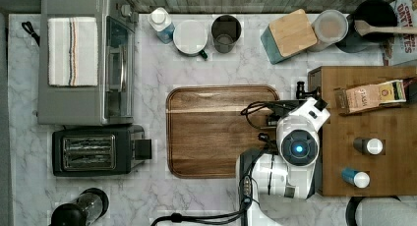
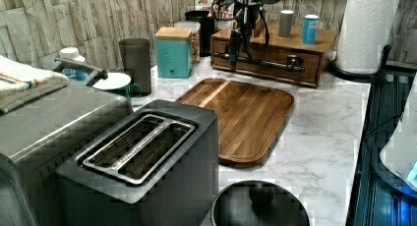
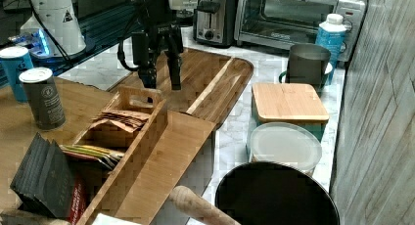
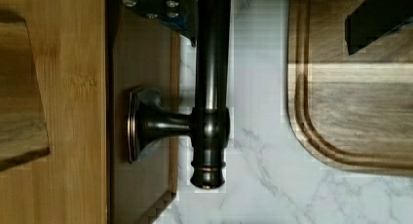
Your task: Open the drawer.
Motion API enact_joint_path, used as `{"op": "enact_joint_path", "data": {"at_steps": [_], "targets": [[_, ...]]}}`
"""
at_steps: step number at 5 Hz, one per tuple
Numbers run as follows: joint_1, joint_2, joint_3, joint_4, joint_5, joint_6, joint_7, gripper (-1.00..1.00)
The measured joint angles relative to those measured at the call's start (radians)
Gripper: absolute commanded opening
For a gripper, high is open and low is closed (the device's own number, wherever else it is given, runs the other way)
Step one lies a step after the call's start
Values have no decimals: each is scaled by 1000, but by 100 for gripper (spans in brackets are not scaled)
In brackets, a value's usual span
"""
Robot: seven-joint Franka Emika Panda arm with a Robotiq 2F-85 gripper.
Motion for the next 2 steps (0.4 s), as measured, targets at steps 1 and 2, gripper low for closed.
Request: {"op": "enact_joint_path", "data": {"at_steps": [1,2], "targets": [[-11,50,0,4,0,100,0,100],[-13,107,-19,4,-9,125,0,100]]}}
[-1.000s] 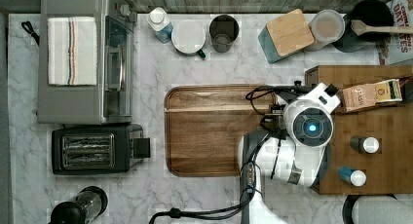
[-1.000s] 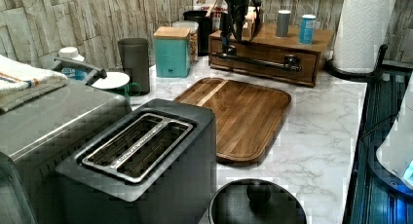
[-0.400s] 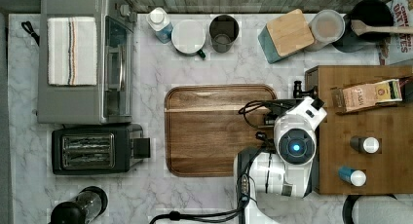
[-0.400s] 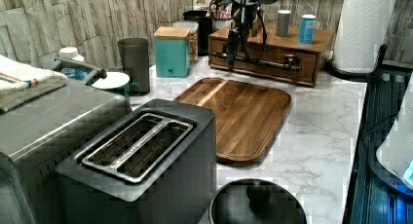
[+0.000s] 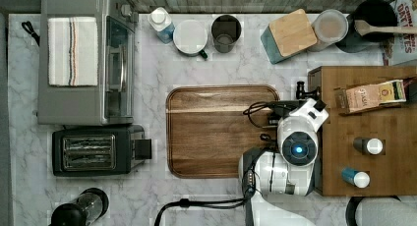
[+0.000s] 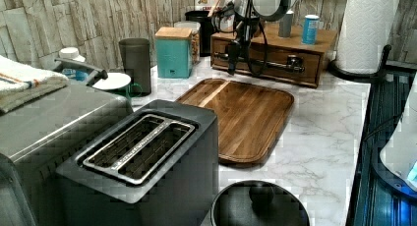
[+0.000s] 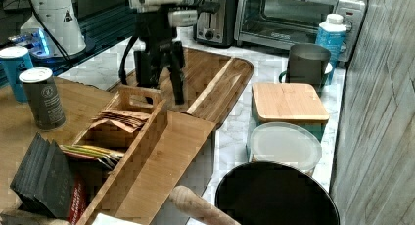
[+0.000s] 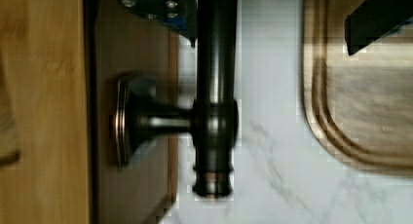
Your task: Open the drawer.
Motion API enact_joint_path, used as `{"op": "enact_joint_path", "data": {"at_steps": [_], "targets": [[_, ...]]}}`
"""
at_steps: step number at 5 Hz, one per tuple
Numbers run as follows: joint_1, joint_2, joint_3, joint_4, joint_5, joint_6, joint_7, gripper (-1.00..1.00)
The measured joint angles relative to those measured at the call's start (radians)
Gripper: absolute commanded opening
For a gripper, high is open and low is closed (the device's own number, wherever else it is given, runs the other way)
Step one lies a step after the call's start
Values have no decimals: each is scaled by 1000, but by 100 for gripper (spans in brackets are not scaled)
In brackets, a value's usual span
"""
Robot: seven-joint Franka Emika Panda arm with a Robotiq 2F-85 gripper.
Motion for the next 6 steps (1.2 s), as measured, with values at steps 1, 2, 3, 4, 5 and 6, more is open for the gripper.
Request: {"op": "enact_joint_path", "data": {"at_steps": [1,2,3,4,5,6], "targets": [[-20,35,-6,0,0,-68,0,100],[-26,36,-1,0,56,-62,0,100],[-28,29,0,-2,60,-80,0,100],[-30,6,16,-2,60,-168,0,100],[-38,-19,50,0,167,-217,-14,100],[-53,-38,96,0,306,-260,-118,100]]}}
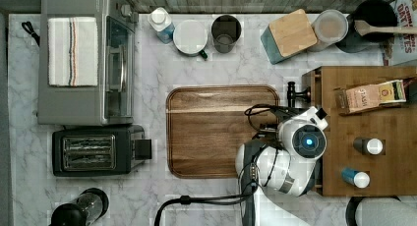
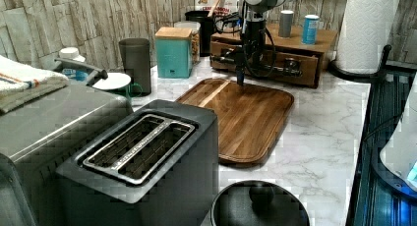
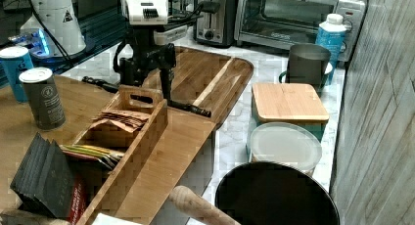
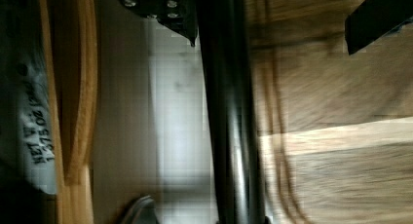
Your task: Open the drawer.
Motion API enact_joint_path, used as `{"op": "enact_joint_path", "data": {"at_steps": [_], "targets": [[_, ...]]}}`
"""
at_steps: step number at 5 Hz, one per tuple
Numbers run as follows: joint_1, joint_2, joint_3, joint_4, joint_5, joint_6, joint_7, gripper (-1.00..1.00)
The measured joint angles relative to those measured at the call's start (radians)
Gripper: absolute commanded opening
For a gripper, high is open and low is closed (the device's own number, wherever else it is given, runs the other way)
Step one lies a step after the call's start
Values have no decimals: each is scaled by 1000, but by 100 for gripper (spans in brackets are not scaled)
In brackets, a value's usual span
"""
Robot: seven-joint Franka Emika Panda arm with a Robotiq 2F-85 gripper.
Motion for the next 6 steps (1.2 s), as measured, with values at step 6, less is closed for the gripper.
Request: {"op": "enact_joint_path", "data": {"at_steps": [6], "targets": [[30,-58,85,-39,79,-34,71,100]]}}
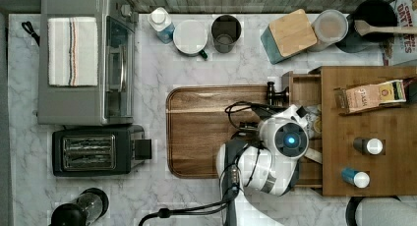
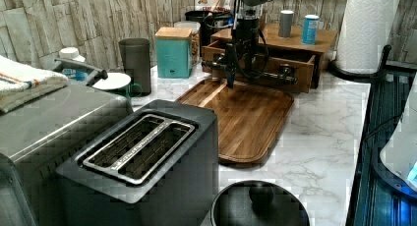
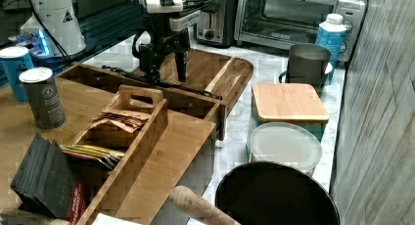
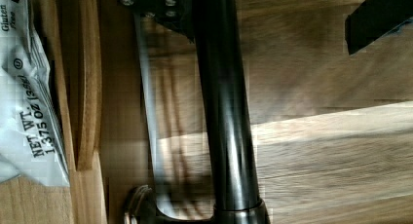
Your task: Open the drawer.
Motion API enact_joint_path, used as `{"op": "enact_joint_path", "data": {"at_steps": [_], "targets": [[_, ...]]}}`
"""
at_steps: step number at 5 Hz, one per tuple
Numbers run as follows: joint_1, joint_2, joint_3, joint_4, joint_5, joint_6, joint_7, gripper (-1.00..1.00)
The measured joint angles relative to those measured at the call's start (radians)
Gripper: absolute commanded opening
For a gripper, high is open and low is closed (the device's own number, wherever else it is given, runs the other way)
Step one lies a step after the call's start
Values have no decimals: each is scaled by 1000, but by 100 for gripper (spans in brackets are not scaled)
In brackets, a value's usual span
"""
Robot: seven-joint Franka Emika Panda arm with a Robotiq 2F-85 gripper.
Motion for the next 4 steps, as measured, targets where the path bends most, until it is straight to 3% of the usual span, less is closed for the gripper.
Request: {"op": "enact_joint_path", "data": {"at_steps": [3,4], "targets": [[147,-9,44,-8,0,-23,199,100],[158,-14,64,-8,-16,-60,226,100]]}}
